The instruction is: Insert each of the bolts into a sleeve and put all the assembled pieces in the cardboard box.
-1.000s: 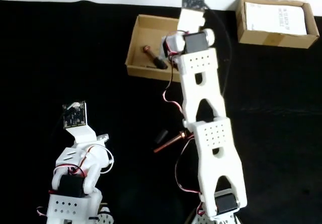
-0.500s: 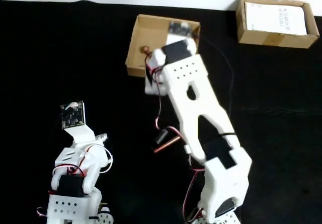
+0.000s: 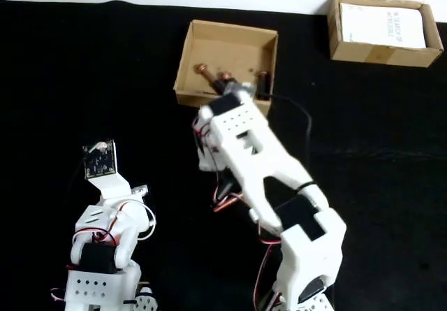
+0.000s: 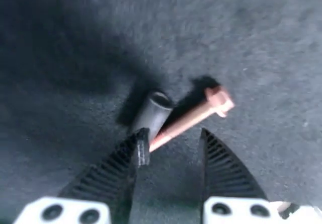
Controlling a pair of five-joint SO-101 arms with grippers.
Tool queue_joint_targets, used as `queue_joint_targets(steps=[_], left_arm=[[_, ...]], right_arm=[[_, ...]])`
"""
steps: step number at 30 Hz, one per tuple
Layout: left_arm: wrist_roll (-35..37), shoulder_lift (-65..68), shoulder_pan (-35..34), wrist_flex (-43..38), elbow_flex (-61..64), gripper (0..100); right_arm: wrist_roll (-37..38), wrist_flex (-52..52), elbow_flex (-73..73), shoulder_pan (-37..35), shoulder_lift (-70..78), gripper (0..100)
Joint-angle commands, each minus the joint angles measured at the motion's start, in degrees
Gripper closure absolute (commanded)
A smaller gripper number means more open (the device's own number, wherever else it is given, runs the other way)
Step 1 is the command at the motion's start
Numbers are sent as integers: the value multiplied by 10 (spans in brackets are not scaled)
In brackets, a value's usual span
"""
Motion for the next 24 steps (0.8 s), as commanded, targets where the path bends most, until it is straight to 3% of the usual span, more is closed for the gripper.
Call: queue_joint_targets(steps=[1,17,21,24], left_arm=[[-2,-6,-7,4,12,990],[-2,-6,-7,2,12,990],[-2,-6,-7,1,12,990],[-2,-6,-6,0,12,990]], right_arm=[[-7,-36,27,-28,-37,857],[-8,-129,77,-22,29,858],[-8,-137,76,-22,47,959],[-7,-145,73,-22,47,956]])
